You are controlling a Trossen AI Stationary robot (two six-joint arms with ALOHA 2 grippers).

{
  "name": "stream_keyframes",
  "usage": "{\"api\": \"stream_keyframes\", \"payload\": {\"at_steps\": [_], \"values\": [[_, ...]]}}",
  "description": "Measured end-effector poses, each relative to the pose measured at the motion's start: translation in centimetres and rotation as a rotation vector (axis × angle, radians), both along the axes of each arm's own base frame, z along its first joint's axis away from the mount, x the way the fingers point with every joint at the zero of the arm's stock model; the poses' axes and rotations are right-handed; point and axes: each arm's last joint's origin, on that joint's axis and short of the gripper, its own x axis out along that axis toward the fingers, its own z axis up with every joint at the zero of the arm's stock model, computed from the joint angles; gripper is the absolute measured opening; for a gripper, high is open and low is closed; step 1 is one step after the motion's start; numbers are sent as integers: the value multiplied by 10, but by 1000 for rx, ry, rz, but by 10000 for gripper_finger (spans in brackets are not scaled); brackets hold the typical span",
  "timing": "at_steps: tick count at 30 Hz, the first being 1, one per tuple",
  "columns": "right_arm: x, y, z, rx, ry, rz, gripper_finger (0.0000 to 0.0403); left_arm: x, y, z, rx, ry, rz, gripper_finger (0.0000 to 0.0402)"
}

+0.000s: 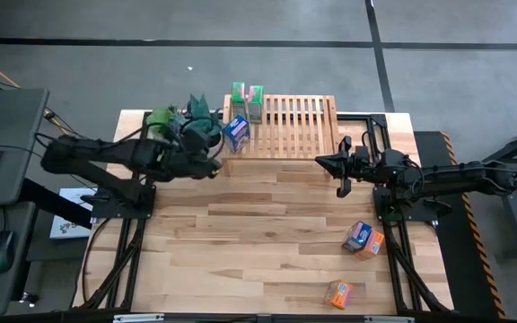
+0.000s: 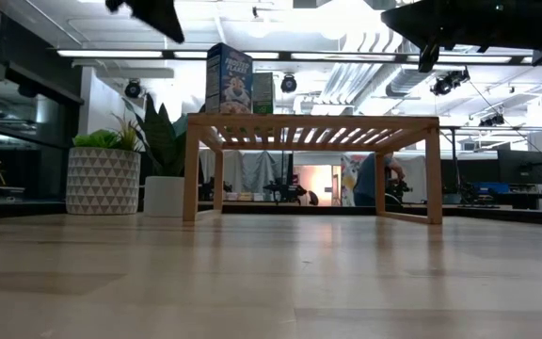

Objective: Stack cereal on shelf
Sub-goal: Put the bottom blue cereal box on the shelf

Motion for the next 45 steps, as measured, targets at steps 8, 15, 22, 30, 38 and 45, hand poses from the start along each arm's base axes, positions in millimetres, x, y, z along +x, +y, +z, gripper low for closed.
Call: {"api": "stream_keyframes", "payload": {"at_steps": [8,15,22,30,38,45], "values": [[0,0,1,0,-5,0,0,-19,-4,-42,-32,-324,-408,0],[2,0,0,17,-11,3,0,-35,-10,-80,-14,-536,-729,0],[29,-2,-6,12,-13,19,0,-45,0,-101,96,-559,-689,0],[113,-9,2,-39,217,25,0,-51,23,-107,189,-589,-649,0],[166,-22,1,-97,394,-158,0,-59,42,-128,202,-553,-538,0],[194,-44,4,-89,387,-210,0,-64,53,-132,232,-571,-474,0]]}}
